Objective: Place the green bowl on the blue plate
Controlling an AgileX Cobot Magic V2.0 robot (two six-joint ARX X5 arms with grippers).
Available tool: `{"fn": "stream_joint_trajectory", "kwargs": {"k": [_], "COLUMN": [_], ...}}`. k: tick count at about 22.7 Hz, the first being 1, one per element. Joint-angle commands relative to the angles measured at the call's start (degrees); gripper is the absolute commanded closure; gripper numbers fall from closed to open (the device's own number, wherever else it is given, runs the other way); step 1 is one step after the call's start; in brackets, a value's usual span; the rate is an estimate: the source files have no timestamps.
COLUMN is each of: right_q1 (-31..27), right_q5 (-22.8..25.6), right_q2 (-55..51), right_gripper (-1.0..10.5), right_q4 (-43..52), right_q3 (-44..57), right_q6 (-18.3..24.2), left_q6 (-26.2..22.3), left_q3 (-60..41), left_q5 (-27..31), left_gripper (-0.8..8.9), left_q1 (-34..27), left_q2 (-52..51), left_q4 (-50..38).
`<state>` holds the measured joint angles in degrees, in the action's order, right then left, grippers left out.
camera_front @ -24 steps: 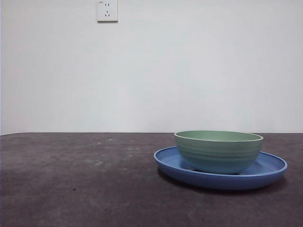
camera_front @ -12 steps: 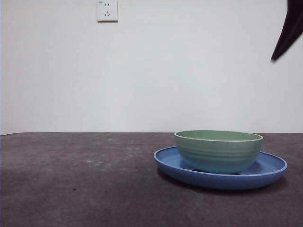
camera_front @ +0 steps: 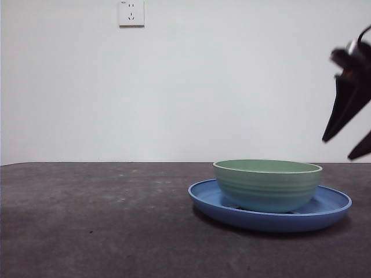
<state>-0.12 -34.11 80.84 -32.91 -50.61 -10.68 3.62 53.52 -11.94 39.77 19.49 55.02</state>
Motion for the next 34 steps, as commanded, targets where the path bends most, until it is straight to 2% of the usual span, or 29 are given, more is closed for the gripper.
{"fn": "stream_joint_trajectory", "kwargs": {"k": [1, 9, 15, 18, 21, 30, 34], "right_q1": [-0.07, 0.11, 0.37, 0.37, 0.42, 1.42, 5.25], "right_q5": [0.09, -0.22, -0.85, -0.98, -0.98, -0.42, -0.37], "right_q2": [4.13, 12.55, 15.41, 16.46, 16.52, 12.28, 12.04], "right_gripper": [7.2, 7.2, 8.0, 9.2, 9.4, 9.4, 9.4], "right_q4": [1.22, 4.66, 6.71, 6.64, 6.75, 2.60, 0.37], "right_q3": [-0.98, -0.98, -0.98, -0.98, -0.98, -6.29, -9.57], "right_q6": [-0.37, 0.92, 1.81, 1.79, 1.66, -1.57, -5.70], "left_q6": [0.09, 0.09, 0.09, 0.09, 0.09, 0.09, 0.11], "left_q3": [0.57, 0.57, 0.57, 0.57, 0.57, 0.57, 0.57], "left_q5": [0.09, 0.09, 0.09, 0.09, 0.09, 0.09, 0.09], "left_gripper": [2.16, 2.16, 2.16, 2.16, 2.16, 2.15, 2.16], "left_q1": [0.33, 0.33, 0.33, 0.33, 0.33, 0.33, 0.33], "left_q2": [0.28, 0.28, 0.28, 0.28, 0.28, 0.28, 0.28], "left_q4": [-0.68, -0.70, -0.70, -0.70, -0.70, -0.70, -0.70]}}
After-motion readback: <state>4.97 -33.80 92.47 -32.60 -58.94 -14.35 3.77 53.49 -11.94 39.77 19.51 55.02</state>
